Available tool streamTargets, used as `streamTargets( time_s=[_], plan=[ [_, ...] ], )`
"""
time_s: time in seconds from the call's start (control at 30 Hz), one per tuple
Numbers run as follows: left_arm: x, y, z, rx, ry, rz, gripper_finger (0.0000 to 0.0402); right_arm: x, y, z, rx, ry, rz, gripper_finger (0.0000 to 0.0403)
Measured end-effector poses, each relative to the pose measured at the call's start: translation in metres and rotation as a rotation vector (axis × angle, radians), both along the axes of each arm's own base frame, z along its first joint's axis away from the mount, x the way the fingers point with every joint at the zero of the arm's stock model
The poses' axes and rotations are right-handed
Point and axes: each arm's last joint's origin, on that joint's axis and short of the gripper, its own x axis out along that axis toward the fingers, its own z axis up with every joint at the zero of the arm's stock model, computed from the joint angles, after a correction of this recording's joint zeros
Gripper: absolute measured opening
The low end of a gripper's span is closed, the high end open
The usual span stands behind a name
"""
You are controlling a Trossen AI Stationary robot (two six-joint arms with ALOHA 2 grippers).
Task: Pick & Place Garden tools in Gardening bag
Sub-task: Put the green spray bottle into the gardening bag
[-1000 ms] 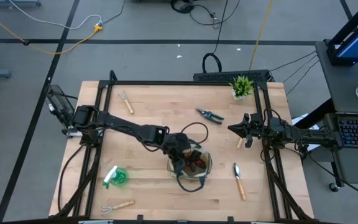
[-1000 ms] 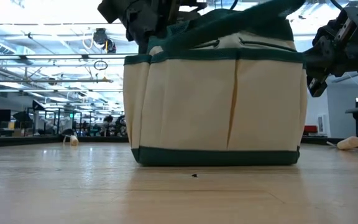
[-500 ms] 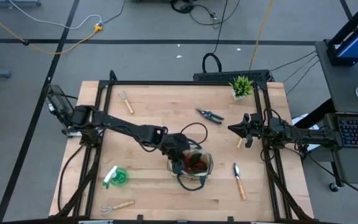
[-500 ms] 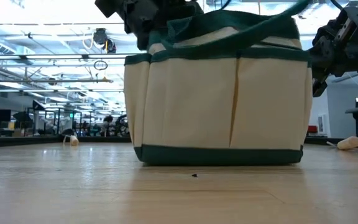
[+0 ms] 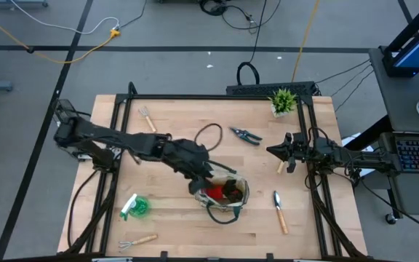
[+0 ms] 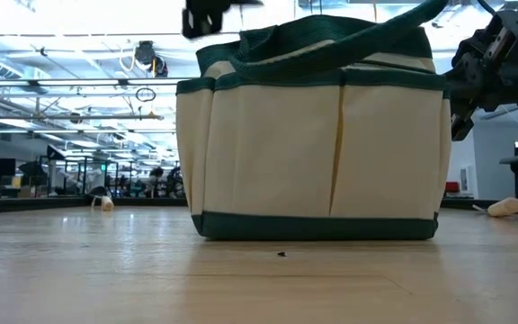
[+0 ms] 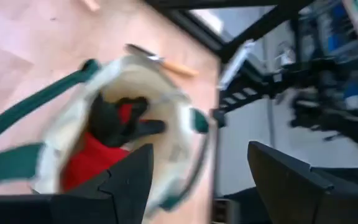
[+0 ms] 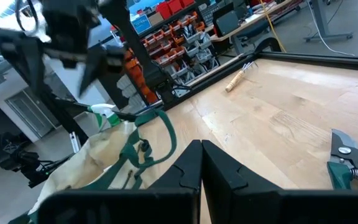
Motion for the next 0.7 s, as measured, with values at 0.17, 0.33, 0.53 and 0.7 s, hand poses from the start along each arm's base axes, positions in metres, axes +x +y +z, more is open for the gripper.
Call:
streamTargets(
  time_s=[0.17, 0.33, 0.53, 0.7],
  plan=[
    [-0.031, -0.013, 0.016, -0.053, 0.092, 0.043, 0.0266, 0.0, 0.0, 0.0, -0.002, 0.0, 0.0, 0.0],
    [-0.066, -0.029, 0.01, -0.141, 0.378, 0.144, 0.0266, 0.0, 0.0, 0.0, -0.003, 0.0, 0.0, 0.0],
    [-0.101, -0.047, -0.003, -0.171, 0.722, 0.286, 0.0266, 0.0, 0.0, 0.0, -0.003, 0.001, 0.0, 0.0],
    [-0.12, -0.061, -0.005, -0.175, 0.847, 0.349, 0.0266, 0.0, 0.0, 0.0, -0.006, 0.001, 0.0, 0.0]
  ],
)
